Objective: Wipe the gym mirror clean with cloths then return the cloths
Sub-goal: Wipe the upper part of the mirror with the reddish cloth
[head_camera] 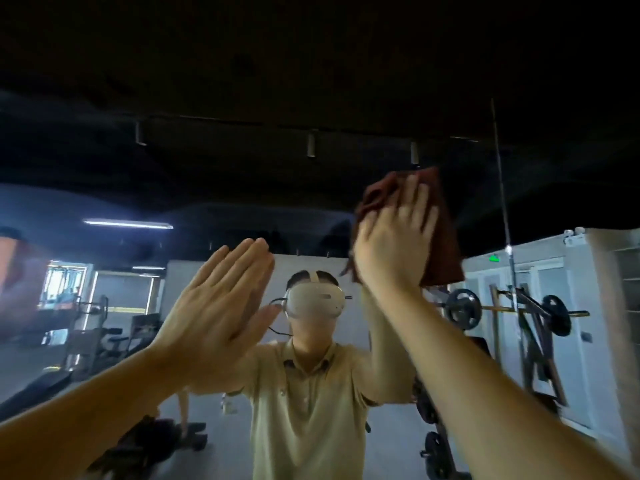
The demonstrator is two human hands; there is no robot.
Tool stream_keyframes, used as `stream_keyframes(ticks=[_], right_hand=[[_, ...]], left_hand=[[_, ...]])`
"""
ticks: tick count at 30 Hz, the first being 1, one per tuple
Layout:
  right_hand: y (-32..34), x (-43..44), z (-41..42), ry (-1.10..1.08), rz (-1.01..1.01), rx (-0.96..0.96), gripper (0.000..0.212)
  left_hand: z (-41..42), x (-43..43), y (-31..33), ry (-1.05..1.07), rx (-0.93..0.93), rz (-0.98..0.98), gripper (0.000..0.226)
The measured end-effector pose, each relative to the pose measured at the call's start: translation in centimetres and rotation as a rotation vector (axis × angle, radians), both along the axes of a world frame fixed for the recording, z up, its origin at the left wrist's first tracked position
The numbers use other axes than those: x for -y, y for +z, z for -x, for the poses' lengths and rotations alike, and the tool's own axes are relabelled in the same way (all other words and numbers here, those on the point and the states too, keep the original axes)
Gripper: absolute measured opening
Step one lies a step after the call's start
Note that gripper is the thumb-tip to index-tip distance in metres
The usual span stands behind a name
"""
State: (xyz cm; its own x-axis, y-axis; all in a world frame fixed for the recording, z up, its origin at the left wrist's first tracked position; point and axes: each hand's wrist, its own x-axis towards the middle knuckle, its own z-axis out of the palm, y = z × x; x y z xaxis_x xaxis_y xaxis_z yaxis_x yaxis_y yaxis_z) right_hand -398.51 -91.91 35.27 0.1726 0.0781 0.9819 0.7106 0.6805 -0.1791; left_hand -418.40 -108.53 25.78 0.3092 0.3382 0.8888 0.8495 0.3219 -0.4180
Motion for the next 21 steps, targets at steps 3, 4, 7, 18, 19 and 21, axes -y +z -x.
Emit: stream_keyframes(ticks=[3, 4, 7, 18, 19, 21], right_hand=[[-3.7, 3.8, 7.1, 0.096, -0.186, 0.198, 0.060], [-5.7, 4.7, 8.5, 0.129, -0.242, 0.314, 0.060], [-11.4, 5.1, 8.6, 0.122, -0.407, 0.760, 0.063], [5.9, 2.9, 3.1, -0.043, 0.073, 0.063, 0.073], [6.0, 4.3, 5.1, -0.025, 0.070, 0.030, 0.073], [4.0, 6.5, 8.7, -0.008, -0.042, 0.069, 0.071]], left_hand=[[3.3, 1.5, 0.1, -0.044, 0.146, -0.178, 0.069], [4.3, 2.0, -0.1, -0.028, 0.225, -0.226, 0.067], [6.2, 2.5, -0.8, 0.049, 0.323, -0.256, 0.069], [7.7, 2.3, -1.4, 0.081, 0.233, -0.220, 0.079], [7.9, 2.3, -1.4, 0.075, 0.226, -0.225, 0.080], [8.0, 2.4, -1.5, 0.037, 0.215, -0.222, 0.081]])
